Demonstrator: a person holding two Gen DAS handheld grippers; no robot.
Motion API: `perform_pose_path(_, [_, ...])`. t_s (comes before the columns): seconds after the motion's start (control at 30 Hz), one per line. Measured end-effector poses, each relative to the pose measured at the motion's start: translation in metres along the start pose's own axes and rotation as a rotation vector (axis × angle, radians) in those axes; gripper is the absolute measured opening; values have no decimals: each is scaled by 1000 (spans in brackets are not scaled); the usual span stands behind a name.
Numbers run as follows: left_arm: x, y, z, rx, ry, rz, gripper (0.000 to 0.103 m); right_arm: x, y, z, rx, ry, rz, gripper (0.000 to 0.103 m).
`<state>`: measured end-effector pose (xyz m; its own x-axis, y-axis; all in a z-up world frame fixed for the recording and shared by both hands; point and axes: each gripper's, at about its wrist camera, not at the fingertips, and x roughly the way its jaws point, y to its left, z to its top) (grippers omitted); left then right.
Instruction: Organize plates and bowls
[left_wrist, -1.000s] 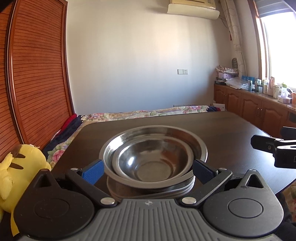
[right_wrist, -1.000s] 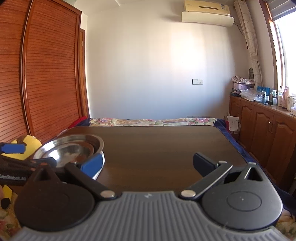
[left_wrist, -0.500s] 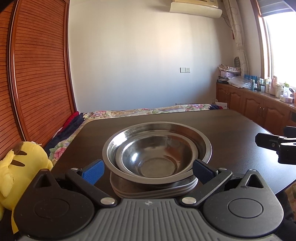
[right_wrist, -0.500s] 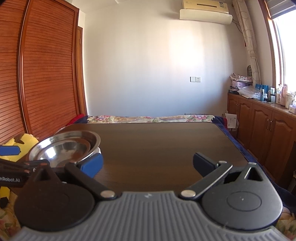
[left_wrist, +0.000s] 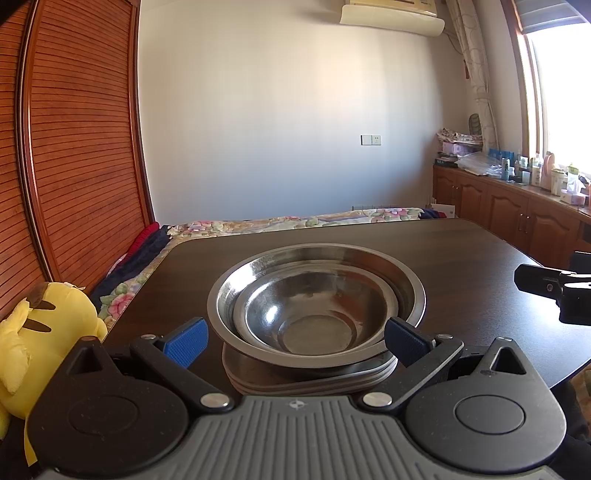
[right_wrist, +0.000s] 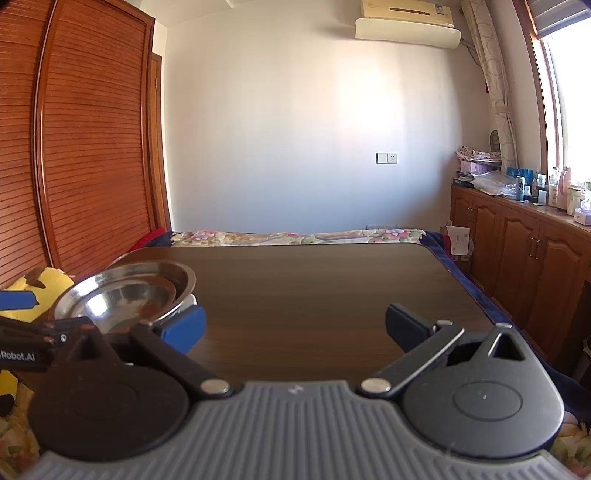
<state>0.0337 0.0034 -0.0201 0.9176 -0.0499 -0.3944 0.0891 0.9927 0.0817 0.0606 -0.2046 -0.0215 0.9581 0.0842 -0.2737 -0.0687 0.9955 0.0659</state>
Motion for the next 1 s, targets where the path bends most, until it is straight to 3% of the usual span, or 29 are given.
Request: perform_pose_path(1.0, [-1,1,1,0,1,1,103,0,-2,0,3,4,-3,103])
